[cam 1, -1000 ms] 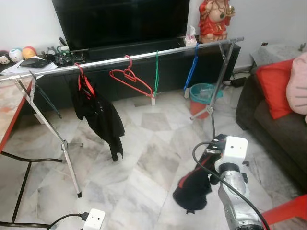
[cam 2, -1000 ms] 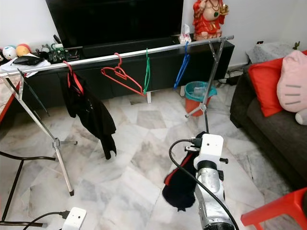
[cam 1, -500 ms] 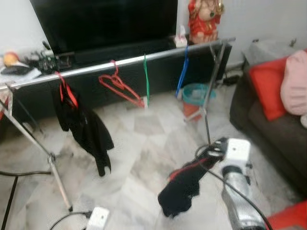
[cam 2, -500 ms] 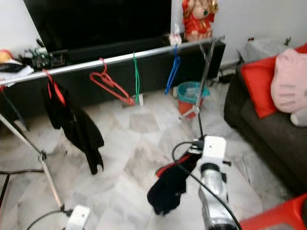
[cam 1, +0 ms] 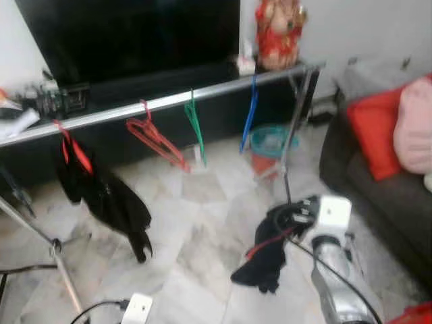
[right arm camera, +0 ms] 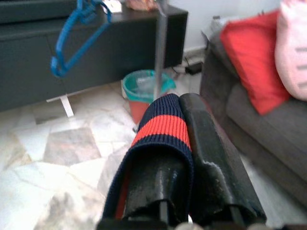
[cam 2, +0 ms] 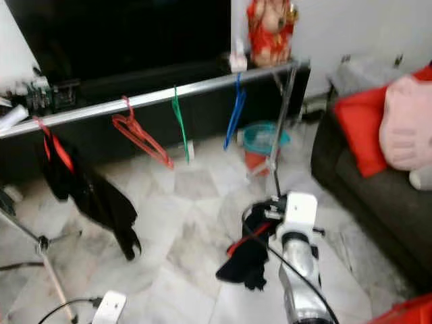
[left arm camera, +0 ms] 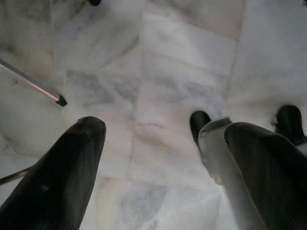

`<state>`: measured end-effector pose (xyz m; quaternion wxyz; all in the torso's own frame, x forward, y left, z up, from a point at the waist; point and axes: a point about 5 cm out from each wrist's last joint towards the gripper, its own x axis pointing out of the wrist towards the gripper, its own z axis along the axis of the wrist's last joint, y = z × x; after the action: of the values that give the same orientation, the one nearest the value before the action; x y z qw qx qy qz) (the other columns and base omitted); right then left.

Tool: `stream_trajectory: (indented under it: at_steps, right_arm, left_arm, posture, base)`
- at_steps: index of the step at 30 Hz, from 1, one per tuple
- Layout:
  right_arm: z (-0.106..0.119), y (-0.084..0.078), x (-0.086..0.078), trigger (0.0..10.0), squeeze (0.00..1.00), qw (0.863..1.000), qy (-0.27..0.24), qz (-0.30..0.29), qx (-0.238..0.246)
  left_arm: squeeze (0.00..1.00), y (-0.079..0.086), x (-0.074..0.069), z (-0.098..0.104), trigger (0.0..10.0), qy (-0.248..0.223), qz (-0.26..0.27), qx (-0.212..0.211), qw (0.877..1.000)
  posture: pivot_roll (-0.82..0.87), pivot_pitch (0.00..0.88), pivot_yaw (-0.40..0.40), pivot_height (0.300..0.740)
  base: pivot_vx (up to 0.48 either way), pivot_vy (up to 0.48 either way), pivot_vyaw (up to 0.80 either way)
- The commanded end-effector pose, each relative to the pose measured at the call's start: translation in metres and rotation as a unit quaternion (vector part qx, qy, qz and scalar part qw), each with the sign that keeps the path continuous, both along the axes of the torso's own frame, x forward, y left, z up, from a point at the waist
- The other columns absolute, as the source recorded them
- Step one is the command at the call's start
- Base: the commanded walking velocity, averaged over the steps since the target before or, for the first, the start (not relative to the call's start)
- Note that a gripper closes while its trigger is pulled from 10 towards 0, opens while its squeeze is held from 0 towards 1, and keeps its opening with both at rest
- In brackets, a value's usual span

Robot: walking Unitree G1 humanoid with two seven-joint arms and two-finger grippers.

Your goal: Hang hanger

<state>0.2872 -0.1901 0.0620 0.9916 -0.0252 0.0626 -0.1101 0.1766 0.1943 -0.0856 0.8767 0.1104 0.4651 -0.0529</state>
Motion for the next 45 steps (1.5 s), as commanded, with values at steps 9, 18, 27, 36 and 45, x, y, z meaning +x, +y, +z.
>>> stream_trajectory:
  at_steps: [9, 18, 27, 36, 45]
  right_arm:
    - [0.0063, 0.0101, 0.0036, 10.0, 0.0, 1.0, -0.015, 0.016, 0.002]
    - [0.0003, 0.0098, 0.0003, 10.0, 0.0, 1.0, -0.006, 0.017, -0.006]
    - [-0.0011, 0.0095, -0.0004, 10.0, 0.0, 1.0, -0.003, 0.016, -0.002]
    - [-0.0017, 0.0093, -0.0005, 10.0, 0.0, 1.0, -0.004, 0.016, 0.006]
    - [0.0002, 0.0114, 0.0003, 10.0, 0.0, 1.0, -0.008, 0.023, 0.003]
  left_arm:
    - [0.0, 0.0081, -0.0052, -0.0014, 10.0, 0.013, 0.006, 0.01, 1.0]
    - [0.0, 0.0084, -0.0053, -0.0014, 10.0, 0.013, 0.005, 0.01, 1.0]
    - [0.0, 0.0086, -0.0049, -0.0012, 10.0, 0.012, 0.005, 0.012, 1.0]
    - [0.0, 0.0086, -0.005, -0.0013, 10.0, 0.011, 0.005, 0.013, 1.0]
    - [0.0, 0.0081, -0.0049, -0.0013, 10.0, 0.013, -0.007, 0.018, 1.0]
  posture:
    - [0.01, 0.0, 0.033, 0.74]
    - [0.01, 0.0, 0.034, 0.74]
    - [0.01, 0.0, 0.034, 0.74]
    - [0.01, 0.0, 0.033, 0.74]
    - [0.01, 0.0, 0.032, 0.74]
  base:
    - [0.303, 0.0, 0.0]
    - [0.303, 0.0, 0.32]
    - [0.286, 0.0, 0.46]
    - [0.0, 0.0, 0.0]
    - [0.0, -0.182, 0.34]
